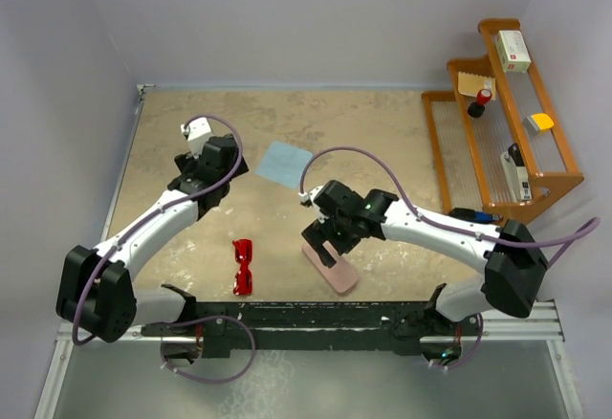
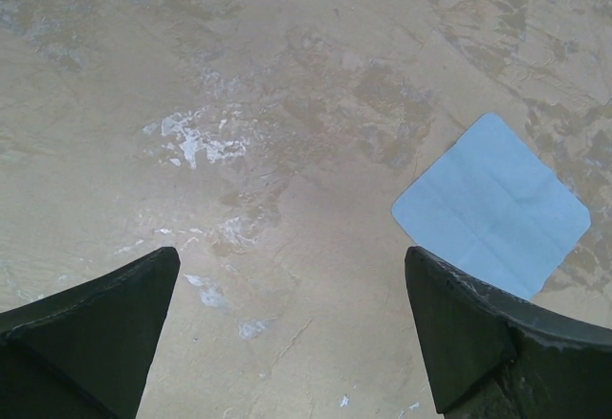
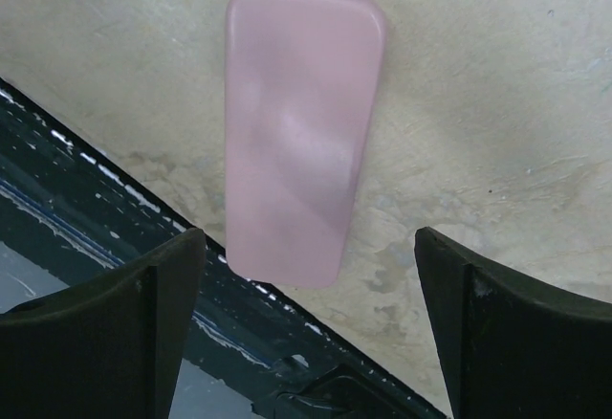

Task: Organize the sunglasses
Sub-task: Pick up the sunglasses case from the center of the board.

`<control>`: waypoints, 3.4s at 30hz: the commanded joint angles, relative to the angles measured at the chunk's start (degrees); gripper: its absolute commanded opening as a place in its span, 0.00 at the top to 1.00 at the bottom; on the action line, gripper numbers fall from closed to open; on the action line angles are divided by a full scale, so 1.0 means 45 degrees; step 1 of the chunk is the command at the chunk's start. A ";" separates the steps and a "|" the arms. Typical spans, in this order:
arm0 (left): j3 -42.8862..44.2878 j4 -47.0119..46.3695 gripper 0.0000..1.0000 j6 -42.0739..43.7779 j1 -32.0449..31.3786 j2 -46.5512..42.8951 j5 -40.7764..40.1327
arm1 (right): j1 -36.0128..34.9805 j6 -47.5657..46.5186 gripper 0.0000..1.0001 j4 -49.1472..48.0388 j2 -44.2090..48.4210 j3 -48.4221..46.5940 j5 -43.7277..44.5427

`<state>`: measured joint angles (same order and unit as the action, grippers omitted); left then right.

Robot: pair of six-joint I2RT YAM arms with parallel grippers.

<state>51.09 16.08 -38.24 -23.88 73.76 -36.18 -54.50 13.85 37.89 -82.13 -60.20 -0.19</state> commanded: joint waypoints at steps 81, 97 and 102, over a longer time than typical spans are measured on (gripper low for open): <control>-0.0581 0.0250 0.00 -0.0325 0.0089 -0.1080 0.0189 | -0.2266 0.1641 0.49 -0.1701 -0.3425 0.1037 0.0595; -0.0582 0.0237 0.00 -0.0326 0.0091 -0.1127 0.0267 | -0.2575 0.1916 0.43 -0.1660 -0.3351 0.1177 0.0946; -0.0575 0.0268 0.02 -0.0332 0.0090 -0.1147 0.0277 | -0.2576 0.2074 1.00 -0.1696 -0.3212 0.1250 0.1150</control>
<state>48.82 18.50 -39.46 -23.83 70.04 -34.89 -65.04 21.10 30.65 -95.64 -55.59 5.28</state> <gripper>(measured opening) 0.994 0.735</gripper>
